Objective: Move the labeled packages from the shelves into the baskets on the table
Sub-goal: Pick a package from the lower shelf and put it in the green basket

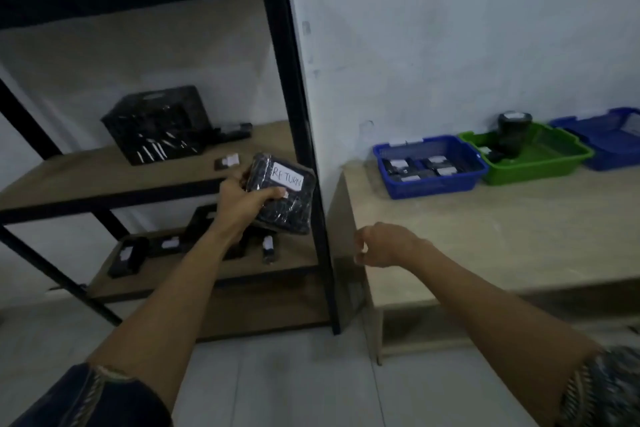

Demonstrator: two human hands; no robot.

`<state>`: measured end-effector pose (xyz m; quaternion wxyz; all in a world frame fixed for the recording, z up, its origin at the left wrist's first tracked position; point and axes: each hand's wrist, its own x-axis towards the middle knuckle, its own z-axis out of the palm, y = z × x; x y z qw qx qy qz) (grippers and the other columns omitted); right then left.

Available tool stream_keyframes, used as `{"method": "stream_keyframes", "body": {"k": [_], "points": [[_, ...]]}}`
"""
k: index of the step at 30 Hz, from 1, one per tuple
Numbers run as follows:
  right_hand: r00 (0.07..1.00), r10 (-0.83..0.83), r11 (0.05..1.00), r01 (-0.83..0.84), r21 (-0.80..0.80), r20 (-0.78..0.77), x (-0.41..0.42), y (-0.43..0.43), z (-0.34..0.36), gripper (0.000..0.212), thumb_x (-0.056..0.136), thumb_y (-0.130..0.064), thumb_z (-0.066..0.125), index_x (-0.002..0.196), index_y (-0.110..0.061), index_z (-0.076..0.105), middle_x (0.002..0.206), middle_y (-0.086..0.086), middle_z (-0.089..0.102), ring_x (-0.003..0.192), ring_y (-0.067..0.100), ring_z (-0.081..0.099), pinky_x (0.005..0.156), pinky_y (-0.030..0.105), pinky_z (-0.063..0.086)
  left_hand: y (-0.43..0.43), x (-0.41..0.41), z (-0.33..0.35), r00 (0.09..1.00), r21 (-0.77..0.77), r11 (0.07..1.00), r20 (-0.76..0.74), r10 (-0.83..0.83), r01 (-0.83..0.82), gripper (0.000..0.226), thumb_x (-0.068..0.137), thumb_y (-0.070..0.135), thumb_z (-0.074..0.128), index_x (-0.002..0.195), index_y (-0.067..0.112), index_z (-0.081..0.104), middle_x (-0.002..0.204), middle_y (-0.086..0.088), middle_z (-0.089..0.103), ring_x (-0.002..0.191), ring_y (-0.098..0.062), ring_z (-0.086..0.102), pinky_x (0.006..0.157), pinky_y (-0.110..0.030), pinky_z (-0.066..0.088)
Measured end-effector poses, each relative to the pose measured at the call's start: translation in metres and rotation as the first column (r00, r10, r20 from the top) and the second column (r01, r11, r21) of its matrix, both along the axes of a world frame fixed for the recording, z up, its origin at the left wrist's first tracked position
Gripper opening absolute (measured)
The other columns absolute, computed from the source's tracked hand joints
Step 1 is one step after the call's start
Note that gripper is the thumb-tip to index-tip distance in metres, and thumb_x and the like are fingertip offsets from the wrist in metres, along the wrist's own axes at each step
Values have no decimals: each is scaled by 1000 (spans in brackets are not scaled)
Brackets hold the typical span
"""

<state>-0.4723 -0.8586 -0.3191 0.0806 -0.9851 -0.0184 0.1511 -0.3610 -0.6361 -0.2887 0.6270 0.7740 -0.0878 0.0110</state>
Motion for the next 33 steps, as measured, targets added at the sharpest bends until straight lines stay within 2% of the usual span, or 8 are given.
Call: {"method": "stream_keyframes", "body": {"k": [3, 7, 10, 15, 18, 21, 27, 33], "points": [[990, -23, 1000, 26, 15, -138, -43, -28, -4, 43, 93, -36, 55, 127, -9, 55, 130, 12, 54, 116, 28, 54, 93, 34, 44, -35, -30, -15, 998, 23, 999, -46, -33, 34, 67, 63, 7, 86, 124, 16, 58, 105, 3, 69, 92, -10, 67, 72, -22, 55], [954, -109, 988, 136, 79, -279, -76, -83, -17, 41, 90, -36, 61, 118, -6, 59, 105, 8, 61, 84, 25, 61, 80, 33, 52, -90, -54, -25, 991, 60, 992, -89, -102, 108, 73, 61, 5, 86, 127, 14, 57, 106, 0, 70, 91, -12, 67, 79, -27, 56], [949, -150, 977, 186, 105, -278, -95, -133, -24, 40, 89, -36, 62, 117, -7, 59, 99, 7, 56, 86, 26, 62, 82, 36, 53, -141, -72, -25, 987, 60, 990, -108, -117, 124, 78, 57, 9, 88, 128, 16, 57, 111, -3, 69, 96, -17, 68, 84, -34, 57], [937, -212, 957, 256, 134, -278, -123, -230, -29, 38, 90, -36, 61, 117, -9, 58, 105, 9, 59, 81, 22, 58, 74, 31, 50, -241, -101, -23, 982, 51, 988, -132, -135, 143, 65, 60, 5, 87, 118, 20, 61, 102, 1, 70, 81, -8, 67, 59, -19, 54], [921, -247, 950, 291, 110, -301, -138, -292, -33, 38, 90, -36, 61, 115, -7, 59, 99, 7, 57, 79, 23, 59, 71, 29, 49, -300, -119, -24, 970, 19, 984, -170, -172, 178, 62, 64, 5, 85, 116, 24, 58, 97, 4, 69, 75, -10, 68, 47, -22, 53], [899, -294, 940, 334, 74, -326, -147, -347, -36, 33, 91, -36, 60, 104, -6, 60, 95, 9, 60, 68, 20, 58, 62, 27, 47, -349, -130, -28, 956, -16, 981, -218, -195, 196, 66, 63, 5, 86, 122, 19, 58, 103, 0, 70, 80, -18, 71, 49, -31, 56], [875, -354, 914, 398, 74, -331, -142, -431, -43, 33, 89, -38, 61, 93, -5, 62, 85, 8, 61, 68, 24, 61, 69, 29, 50, -432, -117, -41, 949, -39, 981, -248, -194, 190, 73, 59, 6, 88, 125, 17, 58, 110, -4, 70, 90, -23, 71, 52, -30, 56], [869, -363, 912, 406, 65, -335, -97, -496, -53, 39, 89, -39, 61, 108, -5, 61, 98, 9, 63, 77, 25, 64, 75, 33, 52, -502, -76, -62, 935, -56, 981, -296, -194, 185, 78, 63, 8, 86, 132, 17, 51, 115, -4, 66, 89, -21, 69, 50, -29, 56]]}}
